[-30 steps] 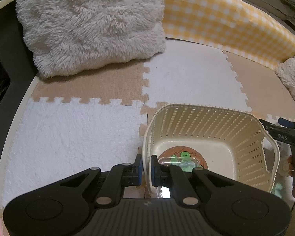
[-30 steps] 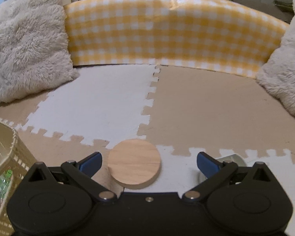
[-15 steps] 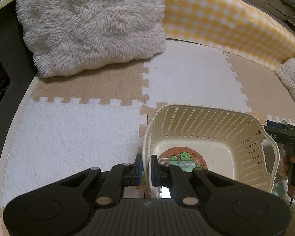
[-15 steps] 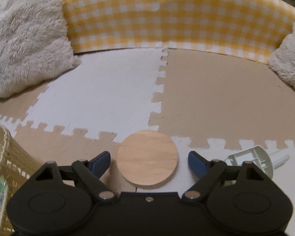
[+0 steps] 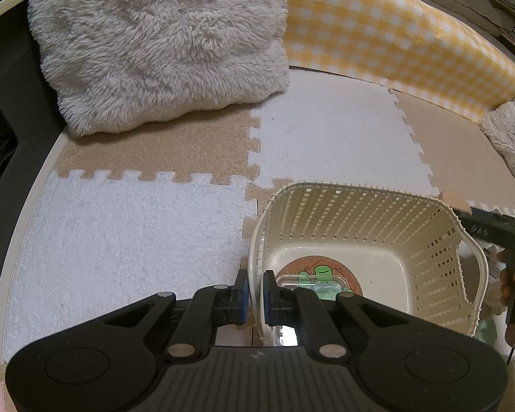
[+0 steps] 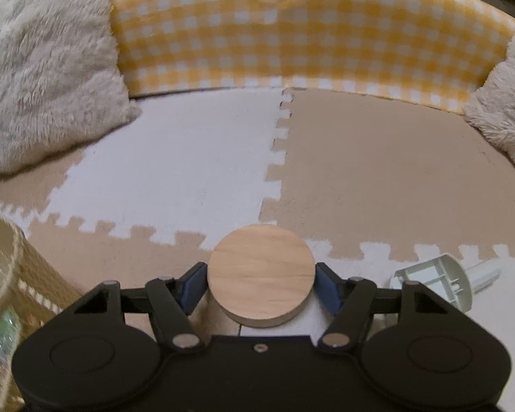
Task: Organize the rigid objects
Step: 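Carry the wooden disc with the right gripper over the basket, then lower the wooden disc into the basket and open the right gripper, then withdraw the right gripper and move it to the white plastic holder, then grasp the white plastic holder by its body with the right gripper, then lift the white holder with the right gripper and carry it over the basket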
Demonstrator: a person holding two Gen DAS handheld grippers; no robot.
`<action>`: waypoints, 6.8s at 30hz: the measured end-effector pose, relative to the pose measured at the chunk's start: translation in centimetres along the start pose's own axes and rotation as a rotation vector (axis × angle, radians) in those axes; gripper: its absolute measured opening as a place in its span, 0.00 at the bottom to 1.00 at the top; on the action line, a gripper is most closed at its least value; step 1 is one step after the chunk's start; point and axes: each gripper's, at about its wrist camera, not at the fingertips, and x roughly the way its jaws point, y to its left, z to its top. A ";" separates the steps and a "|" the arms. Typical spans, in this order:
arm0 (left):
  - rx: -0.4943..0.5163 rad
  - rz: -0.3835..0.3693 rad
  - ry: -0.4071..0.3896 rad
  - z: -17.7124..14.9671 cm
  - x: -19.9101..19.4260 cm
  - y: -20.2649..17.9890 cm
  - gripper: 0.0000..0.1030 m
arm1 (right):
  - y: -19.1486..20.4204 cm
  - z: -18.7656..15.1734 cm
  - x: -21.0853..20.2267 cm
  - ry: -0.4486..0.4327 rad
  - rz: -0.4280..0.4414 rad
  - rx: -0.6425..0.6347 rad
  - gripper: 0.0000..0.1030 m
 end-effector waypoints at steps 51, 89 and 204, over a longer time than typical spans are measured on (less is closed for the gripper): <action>-0.002 0.000 -0.002 0.1 0.1 0.1 0.08 | 18.6 -1.8 -5.7 0.217 0.409 -0.211 0.66; -0.002 0.000 -0.004 0.1 0.1 0.1 0.08 | 18.0 -1.1 -6.6 0.253 0.427 -0.147 0.80; 0.002 0.003 -0.003 -0.1 0.2 0.0 0.08 | -8.4 -0.2 -1.3 0.129 -0.126 -0.002 0.73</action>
